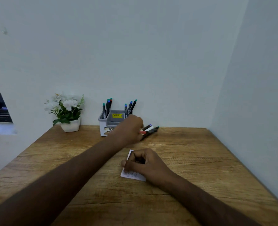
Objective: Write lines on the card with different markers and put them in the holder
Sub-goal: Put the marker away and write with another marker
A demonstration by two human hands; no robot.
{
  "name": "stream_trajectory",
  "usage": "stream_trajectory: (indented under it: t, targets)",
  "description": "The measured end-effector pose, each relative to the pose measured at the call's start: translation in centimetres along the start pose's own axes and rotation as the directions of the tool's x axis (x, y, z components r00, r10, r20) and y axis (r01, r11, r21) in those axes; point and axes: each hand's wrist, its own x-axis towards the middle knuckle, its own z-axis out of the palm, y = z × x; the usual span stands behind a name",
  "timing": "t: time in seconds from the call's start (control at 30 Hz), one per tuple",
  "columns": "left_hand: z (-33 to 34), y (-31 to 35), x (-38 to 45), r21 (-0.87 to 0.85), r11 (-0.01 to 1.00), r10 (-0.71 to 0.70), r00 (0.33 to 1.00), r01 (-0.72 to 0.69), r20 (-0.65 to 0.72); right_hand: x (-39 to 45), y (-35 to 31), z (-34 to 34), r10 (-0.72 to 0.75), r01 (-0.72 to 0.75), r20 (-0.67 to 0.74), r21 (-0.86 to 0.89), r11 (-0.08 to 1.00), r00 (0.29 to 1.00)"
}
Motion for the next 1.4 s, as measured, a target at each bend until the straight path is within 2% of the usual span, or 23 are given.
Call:
stream_trajectory:
  t: [0.23, 0.4, 0.53, 0.67, 0.83, 0.9, 1.03, 1.17, 1.3, 1.4]
  targets:
    - [-1.4, -4.4, -9.2, -0.246, 0.966, -0.089, 0.995, 0.077, -0.038, 0.5, 0.3, -0.4, 0.107, -0.086, -0.077, 0.238, 0.967, 0.991]
    - [0.2, -5.4, -12.6, -0.421, 0.901, -0.141, 0.988, 0.1, -0.068, 0.6, 0.0, 0.0, 0.173, -0.123, -0.13, 0.322, 0.939, 0.976]
    - [0.9, -5.1, -13.3, -0.445, 0.895, -0.082, 0.988, 0.017, -0.128, 0.8, -0.4, 0.4, 0.255, -0.152, -0.15, 0.491, 0.858, 0.955]
    - [1.4, -4.9, -13.4, -0.552, 0.83, -0.001, 0.989, -0.081, -0.145, 1.2, -0.4, 0.7, 0.305, -0.131, -0.157, 0.658, 0.742, 0.939]
    - [1.7, -4.0, -13.4, -0.492, 0.843, 0.139, 0.972, -0.217, -0.191, 1.1, -0.8, 1.4, 0.263, -0.112, -0.138, 0.653, 0.749, 0.955]
    - [1.6, -3.6, -13.7, -0.5, 0.835, 0.15, 0.97, -0.229, -0.194, 0.9, -1.1, 2.2, 0.243, -0.11, -0.118, 0.649, 0.753, 0.963]
    - [1.6, -3.5, -13.6, -0.475, 0.859, 0.161, 0.981, -0.191, -0.104, 0.7, -0.9, 3.4, 0.166, -0.087, -0.116, 0.497, 0.863, 0.979]
    - [1.3, -3.8, -13.8, -0.394, 0.915, 0.084, 0.996, -0.09, -0.032, 0.4, -1.4, 2.4, 0.207, -0.119, -0.129, 0.489, 0.864, 0.97]
    - [0.6, -4.4, -13.6, -0.372, 0.926, 0.027, 0.993, -0.067, -0.113, 0.6, -1.1, 0.0, 0.269, -0.058, -0.301, 0.562, 0.825, 0.915]
    - [0.7, -4.3, -13.5, -0.35, 0.933, 0.027, 0.989, -0.077, -0.147, 0.9, -0.9, -0.7, 0.298, -0.075, -0.296, 0.583, 0.809, 0.908]
